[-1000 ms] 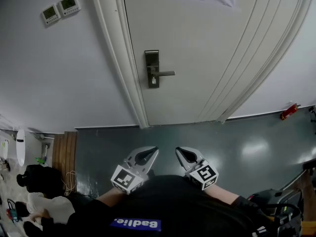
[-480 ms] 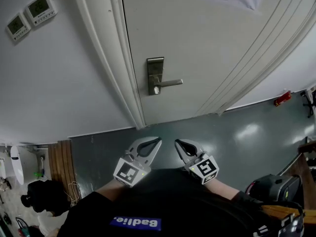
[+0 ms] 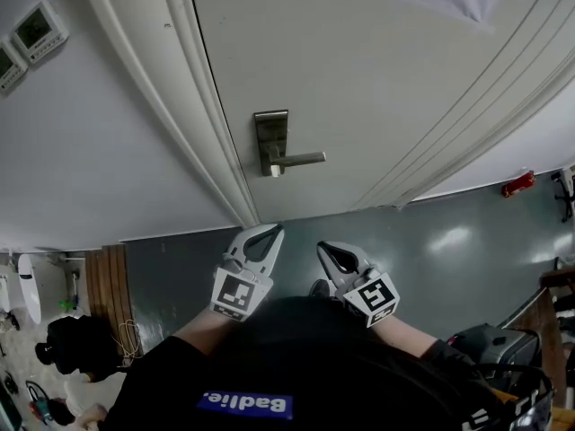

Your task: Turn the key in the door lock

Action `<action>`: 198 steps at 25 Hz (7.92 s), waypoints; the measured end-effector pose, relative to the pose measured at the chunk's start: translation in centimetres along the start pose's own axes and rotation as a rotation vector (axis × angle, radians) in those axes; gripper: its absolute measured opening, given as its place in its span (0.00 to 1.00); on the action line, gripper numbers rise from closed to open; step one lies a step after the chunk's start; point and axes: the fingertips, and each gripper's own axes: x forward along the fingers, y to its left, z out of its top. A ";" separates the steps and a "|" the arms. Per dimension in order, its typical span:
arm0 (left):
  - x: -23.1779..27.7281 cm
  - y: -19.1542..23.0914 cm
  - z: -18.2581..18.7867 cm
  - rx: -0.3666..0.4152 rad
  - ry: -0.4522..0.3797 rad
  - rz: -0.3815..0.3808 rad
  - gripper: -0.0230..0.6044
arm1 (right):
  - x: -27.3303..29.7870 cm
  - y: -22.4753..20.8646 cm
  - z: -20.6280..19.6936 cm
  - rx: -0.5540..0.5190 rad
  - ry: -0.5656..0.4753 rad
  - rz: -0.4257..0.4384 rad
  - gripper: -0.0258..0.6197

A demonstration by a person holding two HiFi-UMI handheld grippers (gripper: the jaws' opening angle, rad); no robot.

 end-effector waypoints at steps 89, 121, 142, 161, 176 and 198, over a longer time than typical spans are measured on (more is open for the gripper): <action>15.7 12.6 -11.8 0.285 0.467 0.490 0.23 | -8.0 -11.7 -6.7 0.043 0.209 -0.044 0.04; 15.6 13.3 -12.0 -0.917 -0.110 0.318 0.10 | -7.2 -11.8 -6.6 0.069 0.209 -0.030 0.04; 15.8 12.8 -11.4 -1.657 -0.539 -0.064 0.08 | -6.4 -10.0 -6.2 0.070 0.219 -0.042 0.04; 5.7 1.4 -7.0 -1.296 -0.291 0.030 0.27 | -4.7 -4.2 -7.1 0.072 0.161 0.184 0.05; -13.0 -8.1 -1.5 -0.492 -0.130 -0.120 0.27 | -5.9 11.9 -6.8 0.066 0.063 0.015 0.04; -17.1 -17.2 1.7 -0.262 -0.116 -0.188 0.05 | -11.7 15.2 -3.7 -0.024 -0.022 0.116 0.04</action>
